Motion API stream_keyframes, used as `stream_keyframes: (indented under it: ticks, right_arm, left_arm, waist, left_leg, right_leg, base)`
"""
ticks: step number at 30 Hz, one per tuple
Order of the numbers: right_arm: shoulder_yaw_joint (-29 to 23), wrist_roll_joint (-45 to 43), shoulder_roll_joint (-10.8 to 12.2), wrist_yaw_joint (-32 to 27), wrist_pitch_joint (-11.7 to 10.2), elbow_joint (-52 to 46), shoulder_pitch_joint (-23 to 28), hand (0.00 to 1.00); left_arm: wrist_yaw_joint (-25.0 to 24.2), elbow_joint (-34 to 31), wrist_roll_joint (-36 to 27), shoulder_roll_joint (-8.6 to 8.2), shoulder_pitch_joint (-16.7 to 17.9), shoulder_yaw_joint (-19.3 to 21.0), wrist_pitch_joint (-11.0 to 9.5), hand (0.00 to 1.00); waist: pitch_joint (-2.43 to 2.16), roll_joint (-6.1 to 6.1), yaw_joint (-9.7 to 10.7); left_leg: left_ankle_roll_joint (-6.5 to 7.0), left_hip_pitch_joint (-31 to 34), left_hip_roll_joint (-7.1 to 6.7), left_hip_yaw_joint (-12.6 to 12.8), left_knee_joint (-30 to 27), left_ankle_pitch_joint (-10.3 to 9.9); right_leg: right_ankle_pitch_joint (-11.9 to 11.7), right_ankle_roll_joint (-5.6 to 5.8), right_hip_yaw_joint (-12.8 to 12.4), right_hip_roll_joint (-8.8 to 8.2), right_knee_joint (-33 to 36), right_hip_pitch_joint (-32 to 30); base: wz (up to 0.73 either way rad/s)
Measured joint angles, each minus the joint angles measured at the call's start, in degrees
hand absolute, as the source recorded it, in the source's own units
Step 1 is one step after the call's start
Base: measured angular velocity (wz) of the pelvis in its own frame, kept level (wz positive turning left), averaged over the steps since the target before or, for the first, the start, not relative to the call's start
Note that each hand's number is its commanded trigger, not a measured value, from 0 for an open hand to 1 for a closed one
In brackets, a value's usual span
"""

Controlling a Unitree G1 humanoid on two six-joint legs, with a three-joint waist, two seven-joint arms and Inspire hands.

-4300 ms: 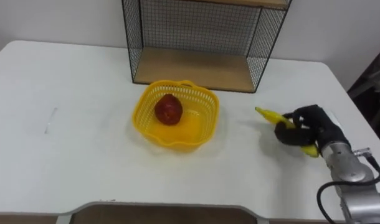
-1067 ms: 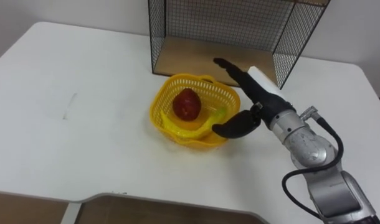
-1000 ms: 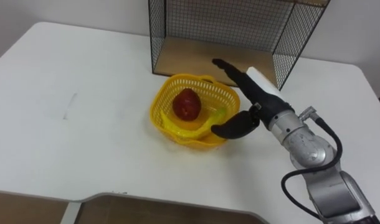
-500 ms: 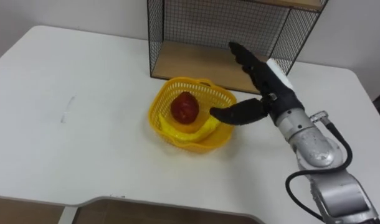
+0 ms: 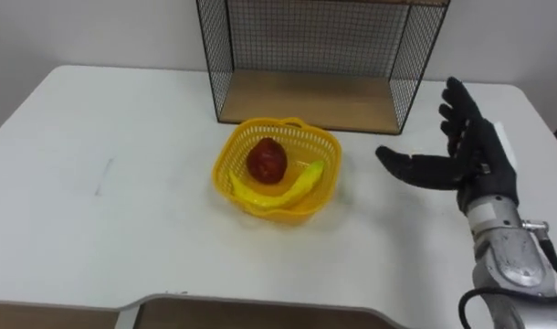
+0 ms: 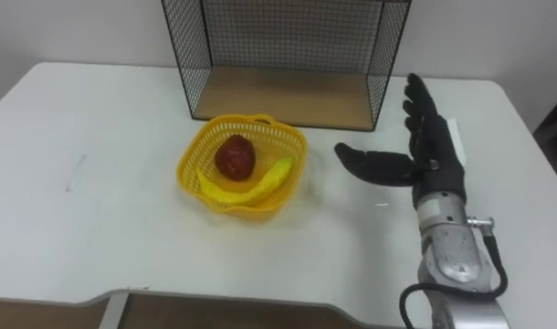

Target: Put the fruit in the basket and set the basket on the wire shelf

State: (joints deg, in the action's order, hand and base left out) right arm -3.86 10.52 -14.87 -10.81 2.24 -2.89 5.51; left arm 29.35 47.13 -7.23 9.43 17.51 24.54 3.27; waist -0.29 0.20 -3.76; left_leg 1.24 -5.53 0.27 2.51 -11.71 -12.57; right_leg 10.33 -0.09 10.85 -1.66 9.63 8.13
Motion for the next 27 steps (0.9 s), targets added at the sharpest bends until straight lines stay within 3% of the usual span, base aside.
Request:
stream_keyframes:
  ticks: [1, 2, 5, 8, 11, 15, 17, 21, 23, 27]
  right_arm:
    - [-0.1, -0.62, 0.2, -0.66, -0.18, 0.0, 0.56, 0.0]
    - [-0.22, -0.68, 0.35, -1.0, -0.71, -0.03, 1.49, 0.0]
    - [-0.93, -0.64, 0.37, -2.95, -1.12, -0.02, 3.01, 0.0]
    - [-1.62, -2.58, 0.38, -3.52, -2.23, -0.05, 4.05, 0.0]
    - [-2.33, -2.74, 0.4, -3.53, -2.24, -0.09, 4.65, 0.0]
    - [-2.36, -2.78, 0.53, -3.4, -3.39, -0.09, 4.68, 0.0]
    - [-2.42, -2.74, 0.53, -3.08, -3.98, -0.09, 4.69, 0.0]
    - [-2.34, -2.73, 1.2, -2.7, -5.45, -0.04, 4.71, 0.0]
    - [-2.25, -1.45, 2.74, -1.51, -6.8, -0.03, 4.86, 0.0]
    - [-1.69, 2.32, 3.54, 0.83, -8.45, -0.02, 5.29, 0.0]
  left_arm:
    - [2.81, -4.13, 0.0, 0.0, -0.46, 1.07, -1.31, 0.0]
    - [5.89, -8.68, 0.0, -0.02, -0.81, 1.57, -2.85, 0.0]
    - [13.5, -20.12, 0.67, -0.03, -2.26, 1.71, -5.26, 0.0]
    - [18.94, -27.4, 3.12, -0.02, -3.47, 2.61, -7.08, 0.0]
    - [22.53, -34.03, 4.4, -0.01, -3.56, 2.94, -7.5, 0.0]
    - [24.19, -42.18, 4.86, -0.02, -3.64, 2.07, -8.42, 0.0]
    - [24.22, -46.23, 5.57, -0.02, -3.68, 2.05, -9.78, 0.0]
    - [23.68, -52.46, 5.54, -0.01, -3.77, -0.38, -12.3, 0.0]
    - [21.16, -54.43, 5.46, -0.02, -3.92, -2.62, -14.27, 0.0]
    - [16.24, -54.51, 3.85, 0.02, -4.46, -5.76, -15.45, 0.0]
  waist:
    - [0.06, 0.11, -0.06]
    - [-0.21, -0.41, -0.48]
    - [-0.14, -0.41, -1.21]
    - [-0.17, -0.4, -1.51]
    - [-0.21, -0.13, -1.56]
    - [-0.11, 0.45, -1.35]
    - [-0.06, 1.34, -1.32]
    - [0.31, 1.92, -0.91]
    - [0.35, 1.9, -0.82]
    - [0.68, 1.47, -0.58]
  left_leg:
    - [0.01, 0.07, -0.06, -0.17, -0.02, 0.06]
    - [0.02, 0.17, -0.13, -0.23, -0.05, 0.07]
    - [0.04, 0.09, -0.19, -0.21, -0.02, 0.08]
    - [0.06, 0.01, -0.16, 0.15, 0.36, 0.07]
    - [0.04, -0.12, -0.1, 0.28, 0.14, 0.06]
    - [0.03, 0.04, -0.11, 0.27, 0.11, 0.05]
    - [0.04, 0.11, -0.09, 0.23, 0.24, 0.05]
    - [0.04, 0.32, -0.18, 0.05, 0.08, 0.05]
    - [0.01, 0.31, -0.26, -0.1, 0.04, 0.07]
    - [0.0, -0.16, -0.3, -0.24, 0.08, 0.07]
  right_leg:
    - [0.0, 0.0, 0.07, -0.03, -0.04, 0.05]
    - [0.02, 0.0, 0.14, -0.05, -0.08, -0.04]
    - [0.0, 0.01, 0.09, -0.09, -0.12, -0.01]
    - [-0.01, 0.03, -0.39, -0.02, -0.05, -0.33]
    - [-0.02, 0.02, -0.66, 0.15, 0.06, -0.48]
    - [-0.03, 0.02, -0.62, 0.15, 0.05, -0.94]
    - [-0.03, 0.02, -0.58, 0.09, 0.07, -1.16]
    - [-0.03, 0.02, -0.46, 0.11, 0.08, -1.17]
    - [-0.02, 0.02, -0.08, 0.11, 0.08, -1.0]
    - [-0.02, 0.02, -0.08, 0.16, -0.05, -0.13]
  base:
    - [0.03]
    - [0.0]
    - [0.0]
    - [-0.07]
    - [-0.04]
    - [0.0]
    - [0.0]
    - [0.03]
    - [0.06]
    - [0.01]
